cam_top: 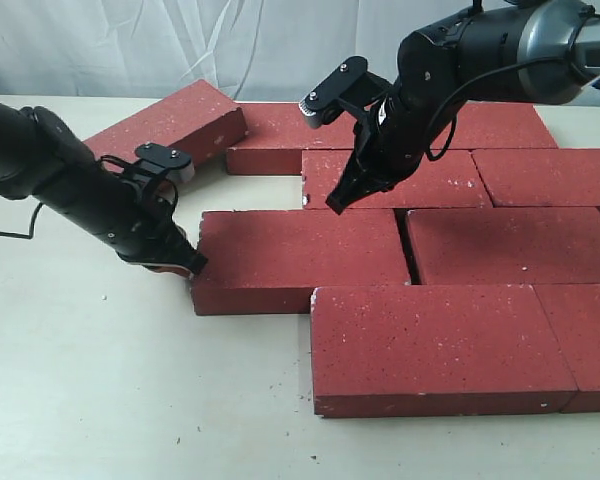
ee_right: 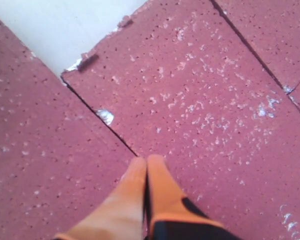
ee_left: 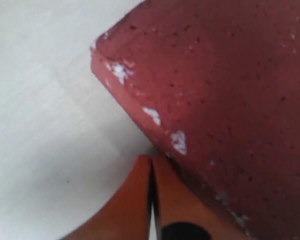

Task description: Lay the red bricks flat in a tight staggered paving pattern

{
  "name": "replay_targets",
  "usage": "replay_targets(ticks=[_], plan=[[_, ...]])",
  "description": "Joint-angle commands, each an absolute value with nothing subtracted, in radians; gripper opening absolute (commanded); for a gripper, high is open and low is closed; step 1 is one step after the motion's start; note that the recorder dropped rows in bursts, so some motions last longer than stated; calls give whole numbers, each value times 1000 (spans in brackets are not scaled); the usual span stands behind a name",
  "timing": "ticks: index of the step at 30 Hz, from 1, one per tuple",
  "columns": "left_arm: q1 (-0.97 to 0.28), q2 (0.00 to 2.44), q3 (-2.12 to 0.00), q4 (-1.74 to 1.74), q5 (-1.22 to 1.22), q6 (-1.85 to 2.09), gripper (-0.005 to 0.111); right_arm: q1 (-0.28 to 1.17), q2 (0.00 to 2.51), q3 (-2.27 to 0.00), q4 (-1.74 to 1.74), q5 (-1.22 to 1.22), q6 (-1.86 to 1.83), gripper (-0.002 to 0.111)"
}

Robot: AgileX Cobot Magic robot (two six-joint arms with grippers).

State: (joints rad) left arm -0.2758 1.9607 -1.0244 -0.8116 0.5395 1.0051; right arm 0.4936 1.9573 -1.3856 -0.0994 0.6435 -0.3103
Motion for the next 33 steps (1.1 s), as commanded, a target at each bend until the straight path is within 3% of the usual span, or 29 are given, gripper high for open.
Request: replay_targets(ticks=[1, 15, 33], plan=[[-317, 1950, -1029, -840, 502, 1023, 0, 489, 1945, -1379, -96, 644, -313, -1], [-334, 1950, -1029, -824, 489, 1031, 0, 489, 1945, -1379, -95, 644, -313, -1], [-196, 1926, -1029, -761, 543, 1001, 0, 489, 1947, -1379, -64, 644, -313, -1]])
